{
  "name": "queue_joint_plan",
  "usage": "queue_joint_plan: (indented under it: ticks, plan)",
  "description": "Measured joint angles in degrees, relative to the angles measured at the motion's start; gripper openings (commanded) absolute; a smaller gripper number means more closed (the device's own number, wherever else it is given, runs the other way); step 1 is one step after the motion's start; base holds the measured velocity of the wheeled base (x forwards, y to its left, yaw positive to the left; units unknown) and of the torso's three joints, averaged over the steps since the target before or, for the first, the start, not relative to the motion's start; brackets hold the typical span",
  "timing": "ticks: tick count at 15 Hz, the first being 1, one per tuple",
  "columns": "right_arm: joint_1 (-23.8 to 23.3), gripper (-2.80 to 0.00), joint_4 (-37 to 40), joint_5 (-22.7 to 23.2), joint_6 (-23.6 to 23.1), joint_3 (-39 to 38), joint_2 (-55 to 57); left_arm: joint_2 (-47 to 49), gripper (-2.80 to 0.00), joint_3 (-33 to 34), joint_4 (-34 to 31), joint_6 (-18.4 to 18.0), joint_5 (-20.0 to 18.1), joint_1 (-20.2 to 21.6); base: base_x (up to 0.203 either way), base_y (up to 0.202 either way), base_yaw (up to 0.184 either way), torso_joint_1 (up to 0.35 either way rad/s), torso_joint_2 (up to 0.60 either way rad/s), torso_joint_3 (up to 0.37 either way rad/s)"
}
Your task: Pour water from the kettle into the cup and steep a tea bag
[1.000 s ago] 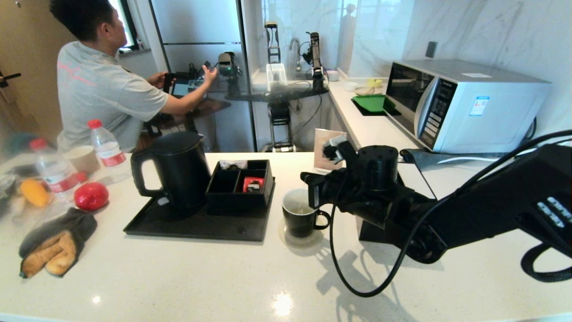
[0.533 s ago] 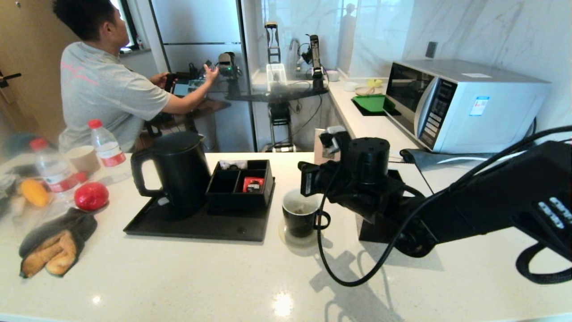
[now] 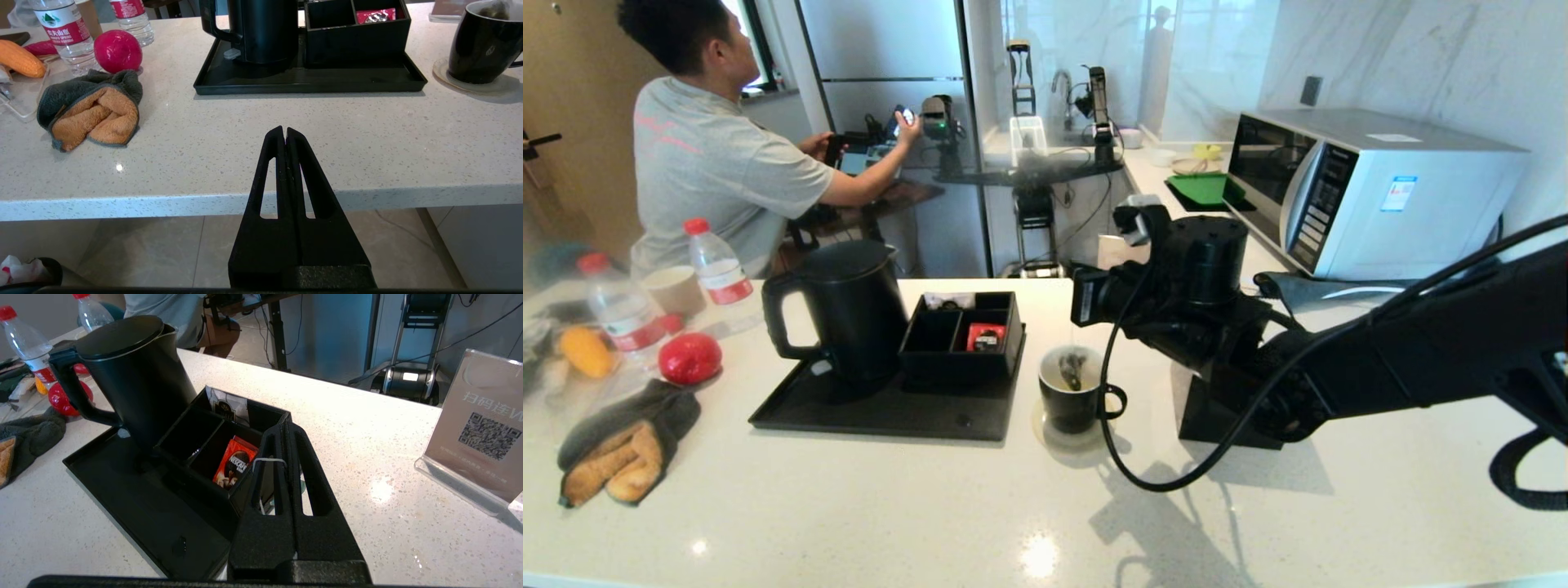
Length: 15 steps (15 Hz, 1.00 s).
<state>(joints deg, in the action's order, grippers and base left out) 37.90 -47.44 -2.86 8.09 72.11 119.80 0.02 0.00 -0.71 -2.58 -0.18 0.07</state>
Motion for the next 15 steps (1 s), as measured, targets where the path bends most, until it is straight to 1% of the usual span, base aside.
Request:
queue_joint_plan:
  ticks: [8, 11, 15]
  plan:
    - [1.4, -2.8, -3.6, 0.1, 0.1, -9.8, 0.2, 0.0, -2.8, 0.0, 0.0, 0.0, 0.0, 0.0, 0.0, 0.0, 0.0, 0.0, 0.0, 0.0]
    - [1.5, -2.8, -3.5, 0.2, 0.9, -9.1, 0.1, 0.0, -2.8, 0.0, 0.0, 0.0, 0.0, 0.0, 0.0, 0.0, 0.0, 0.0, 0.0, 0.0]
    - [1.4, -2.8, -1.7, 0.1, 1.0, -5.2, -0.9, 0.0, -2.8, 0.0, 0.0, 0.0, 0.0, 0.0, 0.0, 0.0, 0.0, 0.0, 0.0, 0.0]
